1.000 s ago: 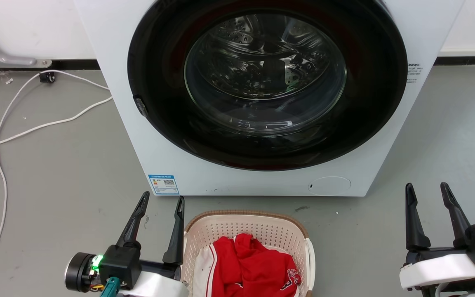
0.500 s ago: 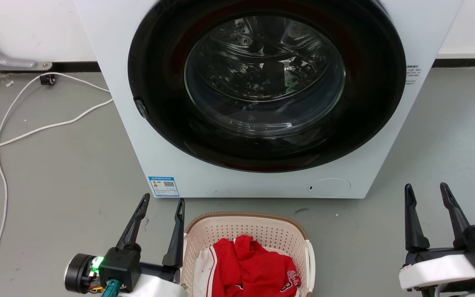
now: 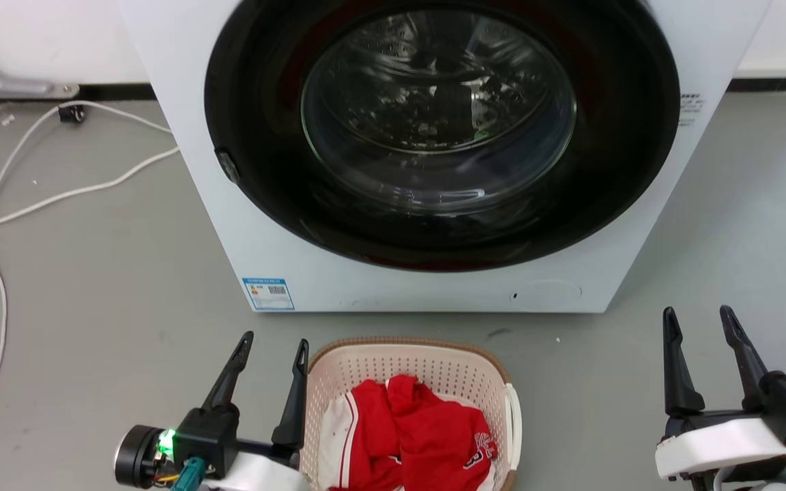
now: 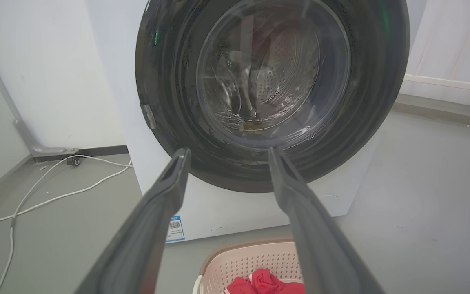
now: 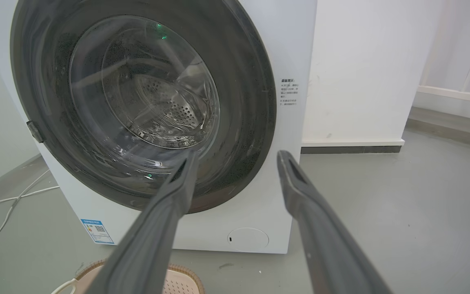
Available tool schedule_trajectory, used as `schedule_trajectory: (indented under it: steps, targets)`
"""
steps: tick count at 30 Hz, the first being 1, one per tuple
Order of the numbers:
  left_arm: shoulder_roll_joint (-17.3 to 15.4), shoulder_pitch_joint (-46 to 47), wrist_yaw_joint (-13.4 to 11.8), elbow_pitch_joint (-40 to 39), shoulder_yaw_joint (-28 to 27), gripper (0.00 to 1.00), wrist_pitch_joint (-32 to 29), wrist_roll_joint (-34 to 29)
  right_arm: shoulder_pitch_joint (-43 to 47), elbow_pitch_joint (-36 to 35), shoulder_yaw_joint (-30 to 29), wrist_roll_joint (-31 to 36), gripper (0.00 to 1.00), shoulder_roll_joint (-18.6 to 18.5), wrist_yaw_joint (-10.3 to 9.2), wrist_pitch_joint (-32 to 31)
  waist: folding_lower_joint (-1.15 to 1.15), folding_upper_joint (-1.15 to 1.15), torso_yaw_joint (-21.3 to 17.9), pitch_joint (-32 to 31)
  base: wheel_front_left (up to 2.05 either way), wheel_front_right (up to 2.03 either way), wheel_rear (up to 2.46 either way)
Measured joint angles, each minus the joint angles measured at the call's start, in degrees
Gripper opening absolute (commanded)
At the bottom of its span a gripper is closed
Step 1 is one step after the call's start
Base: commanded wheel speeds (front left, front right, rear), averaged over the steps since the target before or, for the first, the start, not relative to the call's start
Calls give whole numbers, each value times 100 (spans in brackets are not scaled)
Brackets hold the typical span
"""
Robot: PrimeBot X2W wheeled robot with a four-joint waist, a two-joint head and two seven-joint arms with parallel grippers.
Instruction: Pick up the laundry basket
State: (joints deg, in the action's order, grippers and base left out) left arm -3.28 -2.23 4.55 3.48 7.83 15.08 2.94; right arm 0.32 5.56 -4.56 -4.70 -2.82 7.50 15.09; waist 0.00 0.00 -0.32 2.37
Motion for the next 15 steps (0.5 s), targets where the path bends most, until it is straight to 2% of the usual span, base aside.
schedule_trajectory:
  steps: [8,15]
  targets:
    - [-35,577,0,571,-174,100,0,-47,-633,471,1,-66,100,-2,0,-234,0,0,-23,654,0,0,0]
    - [-298,1612,111,2102,-225,100,0,-29,-1548,1289,346,-41,100,-2,0,-827,1,0,-31,1508,0,0,0]
